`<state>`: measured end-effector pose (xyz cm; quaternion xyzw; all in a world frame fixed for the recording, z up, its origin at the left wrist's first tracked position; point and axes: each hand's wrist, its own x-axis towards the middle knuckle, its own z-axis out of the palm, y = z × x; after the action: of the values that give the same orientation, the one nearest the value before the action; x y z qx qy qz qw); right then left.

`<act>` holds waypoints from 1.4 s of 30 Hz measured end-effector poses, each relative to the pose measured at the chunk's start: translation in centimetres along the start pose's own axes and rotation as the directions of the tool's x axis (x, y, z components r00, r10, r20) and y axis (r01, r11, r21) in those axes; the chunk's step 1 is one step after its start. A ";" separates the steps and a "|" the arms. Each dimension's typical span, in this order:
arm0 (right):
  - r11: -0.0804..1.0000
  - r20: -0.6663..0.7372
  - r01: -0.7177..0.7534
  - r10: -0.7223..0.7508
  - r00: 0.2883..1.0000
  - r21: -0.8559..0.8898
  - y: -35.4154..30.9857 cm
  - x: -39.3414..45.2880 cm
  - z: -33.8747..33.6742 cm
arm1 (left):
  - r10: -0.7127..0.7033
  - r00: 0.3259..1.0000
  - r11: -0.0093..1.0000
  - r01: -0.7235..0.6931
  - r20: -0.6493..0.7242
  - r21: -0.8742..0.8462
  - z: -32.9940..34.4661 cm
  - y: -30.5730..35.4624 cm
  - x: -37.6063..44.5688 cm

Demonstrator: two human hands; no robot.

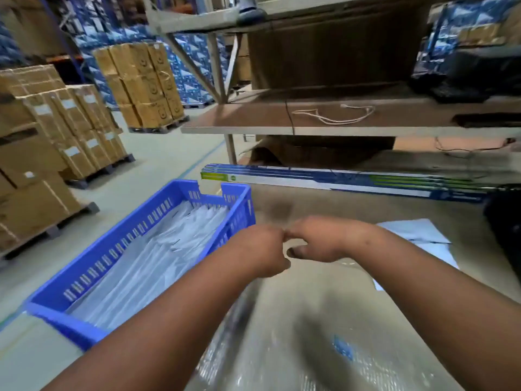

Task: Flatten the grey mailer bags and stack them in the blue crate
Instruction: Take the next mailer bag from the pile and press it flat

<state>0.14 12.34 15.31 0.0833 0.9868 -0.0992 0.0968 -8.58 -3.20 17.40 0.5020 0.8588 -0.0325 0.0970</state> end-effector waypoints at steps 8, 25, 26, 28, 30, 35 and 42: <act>0.937 0.003 -0.292 0.297 0.955 0.193 11.6 -12.9 9.5 | 0.266 0.952 0.962 -0.272 0.149 0.021 7.3 13.7 6.9; 0.797 -0.099 -0.559 0.590 0.801 0.231 26.4 -15.1 19.7 | 0.446 0.895 0.886 -0.435 -0.033 0.162 18.6 25.2 21.6; 0.799 -0.119 -0.553 0.589 0.800 0.237 26.5 -14.9 20.0 | 0.453 0.889 0.882 -0.437 -0.066 0.177 19.3 24.9 21.8; 0.795 -0.173 -0.562 0.602 0.780 0.229 26.4 -14.8 20.6 | 0.499 0.859 0.856 -0.468 -0.116 0.217 20.3 24.1 21.8; 0.784 -0.229 -0.585 0.620 0.750 0.207 25.8 -14.7 21.1 | 0.557 0.818 0.820 -0.515 -0.142 0.251 21.2 22.8 21.2; 0.824 -0.414 -0.551 0.550 0.725 0.129 21.9 -14.8 24.6 | 0.597 0.788 0.801 -0.578 -0.146 0.155 24.5 17.3 15.6; 0.884 -0.440 -0.442 0.462 0.770 0.155 12.7 -15.4 26.3 | 0.559 0.807 0.826 -0.561 -0.193 0.046 26.9 9.2 7.3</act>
<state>21.94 16.80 -9.03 0.3411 0.9293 -0.0709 -0.1230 -0.48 3.44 -10.01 0.7326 0.6782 0.0535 0.0197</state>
